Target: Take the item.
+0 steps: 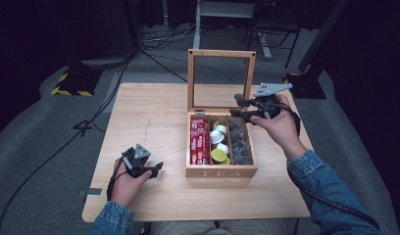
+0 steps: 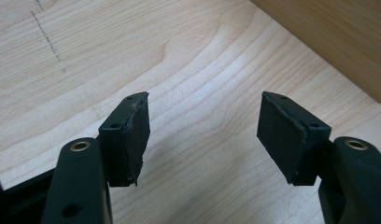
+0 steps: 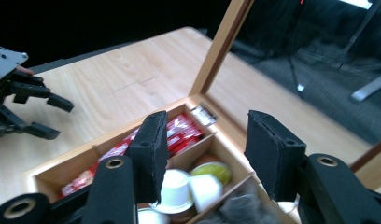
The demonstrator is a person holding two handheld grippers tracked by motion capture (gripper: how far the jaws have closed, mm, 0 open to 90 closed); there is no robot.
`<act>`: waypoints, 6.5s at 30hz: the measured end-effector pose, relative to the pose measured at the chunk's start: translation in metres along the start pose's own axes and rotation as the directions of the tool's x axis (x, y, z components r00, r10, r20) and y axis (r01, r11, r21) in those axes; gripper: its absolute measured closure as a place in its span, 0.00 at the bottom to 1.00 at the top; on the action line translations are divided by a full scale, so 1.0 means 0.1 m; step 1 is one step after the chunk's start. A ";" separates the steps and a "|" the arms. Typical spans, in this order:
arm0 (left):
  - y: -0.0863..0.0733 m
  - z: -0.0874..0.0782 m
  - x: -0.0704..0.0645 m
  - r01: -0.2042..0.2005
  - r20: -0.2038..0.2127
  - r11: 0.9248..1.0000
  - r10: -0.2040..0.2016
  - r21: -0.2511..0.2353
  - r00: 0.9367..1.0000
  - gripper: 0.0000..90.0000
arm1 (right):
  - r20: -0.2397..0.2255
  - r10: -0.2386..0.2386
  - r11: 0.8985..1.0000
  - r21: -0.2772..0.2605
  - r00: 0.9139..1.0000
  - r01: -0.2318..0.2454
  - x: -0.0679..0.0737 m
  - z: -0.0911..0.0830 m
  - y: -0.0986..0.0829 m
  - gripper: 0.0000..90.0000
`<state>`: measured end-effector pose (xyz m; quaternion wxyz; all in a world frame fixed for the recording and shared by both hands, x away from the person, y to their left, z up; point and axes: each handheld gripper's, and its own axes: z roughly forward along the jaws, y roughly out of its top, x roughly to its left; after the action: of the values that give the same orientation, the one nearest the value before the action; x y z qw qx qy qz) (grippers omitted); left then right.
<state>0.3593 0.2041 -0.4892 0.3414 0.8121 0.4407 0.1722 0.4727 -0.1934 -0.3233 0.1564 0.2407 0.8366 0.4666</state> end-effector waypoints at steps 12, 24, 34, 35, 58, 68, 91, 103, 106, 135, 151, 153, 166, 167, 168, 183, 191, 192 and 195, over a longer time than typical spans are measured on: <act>-0.17 -0.04 -0.01 0.001 -0.018 0.999 0.000 0.033 1.000 0.38 | -0.026 0.040 0.997 0.066 0.999 -0.038 0.34 0.31 -0.11 0.50; -0.21 -0.02 0.05 0.012 -0.016 1.000 -0.012 -0.001 1.000 0.32 | -0.063 0.044 0.989 0.142 0.997 -0.035 0.63 0.65 -0.30 0.48; -0.20 -0.01 0.05 0.015 -0.018 1.000 -0.015 0.002 1.000 0.32 | -0.091 0.056 0.968 0.247 0.994 -0.032 0.76 0.90 -0.40 0.45; -0.20 -0.01 0.05 0.015 -0.018 1.000 -0.015 0.002 1.000 0.32 | -0.090 0.052 0.966 0.257 0.995 -0.027 0.77 0.93 -0.41 0.45; -0.20 -0.01 0.05 0.015 -0.017 1.000 -0.015 0.001 1.000 0.32 | 0.007 0.064 0.921 0.384 0.998 -0.062 1.00 1.27 -0.38 0.38; -0.20 -0.01 0.05 0.016 -0.018 1.000 -0.016 0.001 1.000 0.32 | 0.027 0.043 0.918 0.394 0.999 -0.051 1.03 1.32 -0.40 0.44; -0.20 -0.01 0.05 0.016 -0.019 1.000 -0.016 0.001 1.000 0.32 | 0.041 0.145 0.890 0.431 0.989 -0.148 1.05 1.29 -0.40 0.80; -0.20 -0.01 0.05 0.015 -0.018 1.000 -0.015 0.002 1.000 0.32 | -0.013 0.214 0.911 0.364 0.977 -0.195 1.04 1.21 -0.35 0.94; -0.20 -0.01 0.05 0.016 -0.018 1.000 -0.016 0.001 1.000 0.32 | -0.017 0.223 0.917 0.343 0.975 -0.204 1.04 1.19 -0.33 0.94; -0.19 0.01 0.09 0.013 -0.010 1.000 -0.013 -0.001 1.000 0.31 | -0.037 0.205 0.970 0.142 0.978 -0.198 0.87 0.59 -0.05 0.94; -0.17 0.02 0.10 0.012 -0.011 1.000 -0.012 -0.002 1.000 0.31 | 0.029 0.198 0.975 0.099 0.980 -0.200 0.65 0.20 -0.08 0.94; -0.17 0.02 0.10 0.012 -0.011 1.000 -0.012 -0.002 1.000 0.31 | 0.036 0.194 0.976 0.096 0.980 -0.196 0.62 0.14 -0.09 0.94; -0.17 0.02 0.10 0.014 -0.011 1.000 -0.014 -0.003 1.000 0.31 | 0.098 0.211 0.975 0.057 0.973 -0.217 0.42 -0.27 -0.22 0.94; -0.17 0.02 0.10 0.015 -0.011 1.000 -0.015 -0.003 1.000 0.31 | 0.100 0.213 0.974 0.057 0.972 -0.219 0.41 -0.29 -0.23 0.94; -0.17 0.02 0.10 0.014 -0.011 1.000 -0.015 -0.002 1.000 0.31 | 0.104 0.213 0.974 0.055 0.971 -0.220 0.40 -0.32 -0.24 0.94; -0.17 0.02 0.10 0.014 -0.011 1.000 -0.014 -0.002 1.000 0.31 | 0.180 0.176 0.982 0.036 0.968 -0.185 0.20 -0.72 -0.58 0.94; -0.17 0.02 0.10 0.015 -0.011 1.000 -0.015 -0.003 1.000 0.31 | 0.240 0.199 0.977 0.031 0.950 -0.213 0.07 -0.82 -0.84 0.94; -0.17 0.02 0.10 0.016 -0.011 1.000 -0.016 -0.003 1.000 0.31 | 0.242 0.186 0.979 0.033 0.952 -0.200 0.06 -0.83 -0.87 0.94; -0.17 0.02 0.10 0.016 -0.011 1.000 -0.016 -0.005 1.000 0.31 | 0.255 0.182 0.979 0.040 0.950 -0.198 0.02 -0.83 -0.97 0.94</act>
<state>0.3558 0.2180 -0.5034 0.3422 0.8068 0.4488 0.1749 0.4058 -0.2943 -0.3632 0.2071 0.3820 0.7978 0.4180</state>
